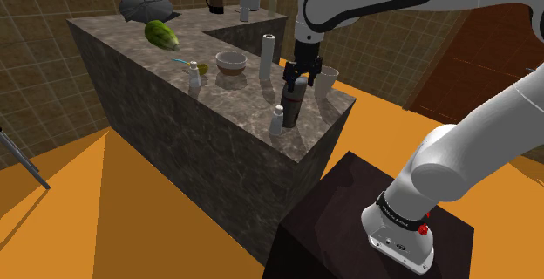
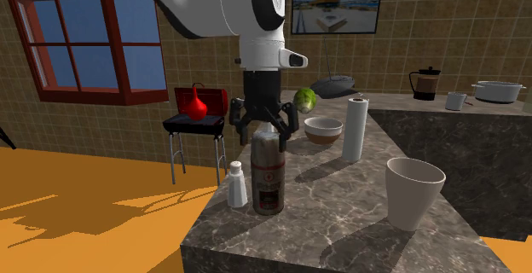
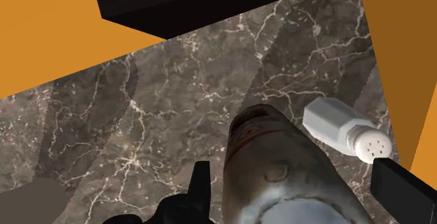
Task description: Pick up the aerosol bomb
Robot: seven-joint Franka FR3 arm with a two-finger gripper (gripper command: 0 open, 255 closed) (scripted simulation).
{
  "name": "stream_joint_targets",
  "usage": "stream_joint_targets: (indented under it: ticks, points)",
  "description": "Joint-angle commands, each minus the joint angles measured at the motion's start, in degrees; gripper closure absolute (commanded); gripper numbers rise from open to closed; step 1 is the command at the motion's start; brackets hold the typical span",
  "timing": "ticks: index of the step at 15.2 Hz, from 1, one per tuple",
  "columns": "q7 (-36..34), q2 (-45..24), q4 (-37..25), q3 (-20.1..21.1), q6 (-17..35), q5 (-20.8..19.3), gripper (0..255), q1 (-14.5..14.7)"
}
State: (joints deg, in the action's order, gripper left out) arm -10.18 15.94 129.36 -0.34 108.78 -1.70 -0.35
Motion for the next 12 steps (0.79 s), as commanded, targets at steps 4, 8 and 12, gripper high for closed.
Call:
stream_joint_targets:
  ticks: [4, 8, 12]
  points:
    - [0.0, -0.1, 0.5, 0.0, 0.6, 0.0, 255, 0.0]
    - [0.1, -0.1, 0.5, -0.1, 0.6, 0.0, 255, 0.0]
    - [0.0, -0.1, -0.2, 0.0, -0.1, 0.0, 255, 0.0]
